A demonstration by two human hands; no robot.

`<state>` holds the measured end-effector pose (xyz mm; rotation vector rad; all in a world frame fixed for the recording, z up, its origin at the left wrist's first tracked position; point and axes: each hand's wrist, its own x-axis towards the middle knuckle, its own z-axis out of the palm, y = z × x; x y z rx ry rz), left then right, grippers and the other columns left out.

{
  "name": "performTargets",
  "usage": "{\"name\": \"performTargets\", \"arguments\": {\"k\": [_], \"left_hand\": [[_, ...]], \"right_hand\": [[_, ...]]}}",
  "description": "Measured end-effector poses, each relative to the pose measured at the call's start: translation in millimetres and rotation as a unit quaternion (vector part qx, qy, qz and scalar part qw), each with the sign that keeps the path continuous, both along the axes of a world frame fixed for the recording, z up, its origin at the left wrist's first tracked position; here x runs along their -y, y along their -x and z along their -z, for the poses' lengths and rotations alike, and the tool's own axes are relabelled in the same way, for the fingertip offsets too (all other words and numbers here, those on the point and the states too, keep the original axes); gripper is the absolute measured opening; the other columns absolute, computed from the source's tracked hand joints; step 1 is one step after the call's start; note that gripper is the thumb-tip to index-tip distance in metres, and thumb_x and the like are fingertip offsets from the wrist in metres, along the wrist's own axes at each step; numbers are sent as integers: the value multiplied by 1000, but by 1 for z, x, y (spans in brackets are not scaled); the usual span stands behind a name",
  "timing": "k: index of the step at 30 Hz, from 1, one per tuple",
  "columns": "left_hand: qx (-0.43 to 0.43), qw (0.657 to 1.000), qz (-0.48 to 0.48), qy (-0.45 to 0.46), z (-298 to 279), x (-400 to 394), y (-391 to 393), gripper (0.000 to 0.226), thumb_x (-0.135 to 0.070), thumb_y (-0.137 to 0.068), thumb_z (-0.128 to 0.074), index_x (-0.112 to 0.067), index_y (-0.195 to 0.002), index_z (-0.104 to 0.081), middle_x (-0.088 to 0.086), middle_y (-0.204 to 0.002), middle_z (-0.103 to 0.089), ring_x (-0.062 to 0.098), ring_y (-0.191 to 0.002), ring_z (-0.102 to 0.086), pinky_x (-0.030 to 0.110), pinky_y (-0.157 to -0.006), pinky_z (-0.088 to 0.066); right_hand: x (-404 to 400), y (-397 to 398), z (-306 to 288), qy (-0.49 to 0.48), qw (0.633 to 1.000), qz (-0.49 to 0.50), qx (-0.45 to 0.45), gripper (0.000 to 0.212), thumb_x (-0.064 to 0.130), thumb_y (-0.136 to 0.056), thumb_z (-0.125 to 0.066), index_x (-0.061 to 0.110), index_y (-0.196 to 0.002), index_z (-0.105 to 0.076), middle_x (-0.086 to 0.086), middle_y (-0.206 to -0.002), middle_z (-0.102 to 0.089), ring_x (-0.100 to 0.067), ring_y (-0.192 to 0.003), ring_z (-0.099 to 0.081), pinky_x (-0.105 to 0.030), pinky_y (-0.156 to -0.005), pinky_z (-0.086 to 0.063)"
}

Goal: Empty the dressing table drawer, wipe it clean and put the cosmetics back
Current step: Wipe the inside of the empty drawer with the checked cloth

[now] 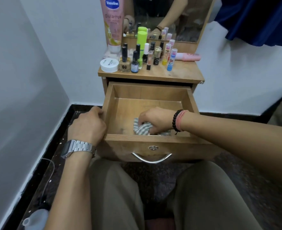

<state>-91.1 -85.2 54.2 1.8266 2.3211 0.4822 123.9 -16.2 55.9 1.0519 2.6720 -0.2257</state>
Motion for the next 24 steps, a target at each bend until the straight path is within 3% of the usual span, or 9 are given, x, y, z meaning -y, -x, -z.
{"name": "performTargets", "arguments": {"k": [3,6,8,10,12,15,17,21,24], "left_hand": [[1,1000,-12,3,-5,3,-5,37,-20,-91,-42,-28,-123,-57,14,-116,-63,40,-99,-58,37,-74,-42],[13,993,9,-121,-9,10,-13,28,-13,-87,-47,-20,-107,-65,10,-109,-66,37,-96,-57,42,-75,-49],[50,971,54,-228,-14,19,-31,32,-5,-84,-50,-17,-109,-64,6,-109,-65,32,-100,-56,43,-82,-48],[150,949,103,-256,-21,30,-64,36,-4,-86,-51,-18,-119,-60,-1,-118,-62,21,-109,-55,34,-94,-44],[300,923,137,-197,-26,48,-102,37,-18,-94,-52,-21,-131,-52,-9,-130,-55,8,-117,-52,19,-96,-42],[416,885,169,-121,-29,71,-143,51,-36,-93,-52,-27,-142,-40,-18,-135,-50,-6,-120,-48,1,-89,-36],[463,858,187,-116,-30,80,-156,45,-33,-92,-54,-33,-136,-44,-23,-125,-58,-10,-114,-52,3,-86,-40],[691,708,148,-15,-43,91,-163,32,-19,-88,-58,-15,-120,-60,2,-112,-70,17,-103,-66,31,-88,-53],[711,694,117,5,-44,94,-158,37,-18,-85,-61,-6,-120,-60,12,-115,-68,26,-105,-65,40,-89,-51]], "right_hand": [[7,-31,-15,73,991,109,4,31,18,-80,-69,16,-111,-67,-2,-102,-69,-19,-91,-62,-29,-75,-47],[24,-60,-31,161,945,227,-173,11,16,-83,-65,12,-93,-67,-5,-82,-68,-16,-71,-59,-33,-69,-46],[44,-76,-42,225,845,314,-370,14,6,-85,-58,8,-97,-66,-7,-89,-67,-19,-81,-61,-37,-79,-48],[66,-90,-49,332,692,364,-527,29,-4,-89,-45,3,-109,-64,-15,-107,-66,-26,-99,-62,-40,-94,-47],[86,-102,-55,431,553,362,-614,37,-3,-93,-35,5,-119,-59,-18,-125,-62,-31,-113,-59,-46,-103,-44],[103,-111,-71,512,441,353,-647,40,11,-99,-28,3,-131,-50,-19,-132,-58,-34,-123,-55,-50,-103,-42],[108,-112,-77,532,423,354,-643,42,17,-100,-28,0,-132,-49,-21,-133,-57,-35,-126,-52,-49,-107,-39],[113,-108,-85,537,451,311,-642,54,40,-100,-36,2,-137,-47,-21,-138,-52,-35,-129,-49,-50,-111,-35],[118,-108,-85,502,516,301,-626,50,34,-99,-47,2,-138,-46,-20,-135,-56,-34,-126,-53,-49,-109,-40]]}}
